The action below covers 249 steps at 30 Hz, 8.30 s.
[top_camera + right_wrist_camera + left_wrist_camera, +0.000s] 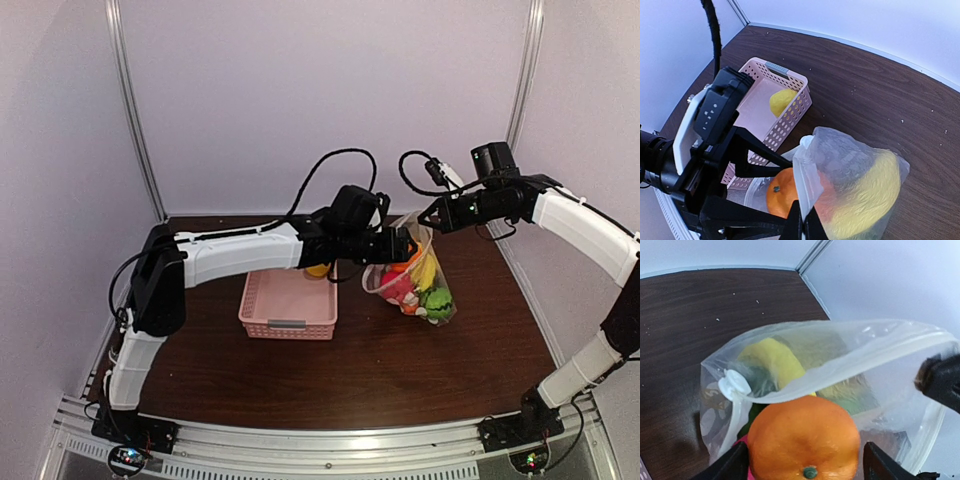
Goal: Place the food in the zip-top bag and seal the zipper
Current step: Place the fake fruit in the zipper food storage bag, then adjust the zipper food storage bag, then pick up the fake fruit from the bin, then place the fake fruit in the zipper food storage bag, then adjust the zipper food storage bag at the center of the board.
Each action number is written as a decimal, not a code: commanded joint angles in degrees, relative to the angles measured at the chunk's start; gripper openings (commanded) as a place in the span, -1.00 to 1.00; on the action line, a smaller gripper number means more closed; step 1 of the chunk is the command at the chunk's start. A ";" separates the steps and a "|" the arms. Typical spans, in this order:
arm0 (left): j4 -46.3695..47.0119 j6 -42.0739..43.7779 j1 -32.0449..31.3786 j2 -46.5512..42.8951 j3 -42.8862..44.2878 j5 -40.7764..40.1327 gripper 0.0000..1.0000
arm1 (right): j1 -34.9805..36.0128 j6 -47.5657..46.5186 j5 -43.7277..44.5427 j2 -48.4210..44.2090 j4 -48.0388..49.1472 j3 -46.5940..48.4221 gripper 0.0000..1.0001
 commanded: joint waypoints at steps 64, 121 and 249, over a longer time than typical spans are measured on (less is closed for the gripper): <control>-6.29 14.20 3.20 -17.75 -16.03 -6.61 0.55 | -1.12 -4.29 10.05 -0.83 -1.70 3.28 -1.00; 14.76 11.02 15.24 -25.17 -31.28 14.35 -0.43 | -0.84 -2.98 6.18 2.06 0.24 0.55 -1.00; 22.04 54.85 -8.81 -25.12 -37.72 -0.98 -0.93 | -4.90 -31.42 6.16 -7.20 -29.73 -6.46 -0.54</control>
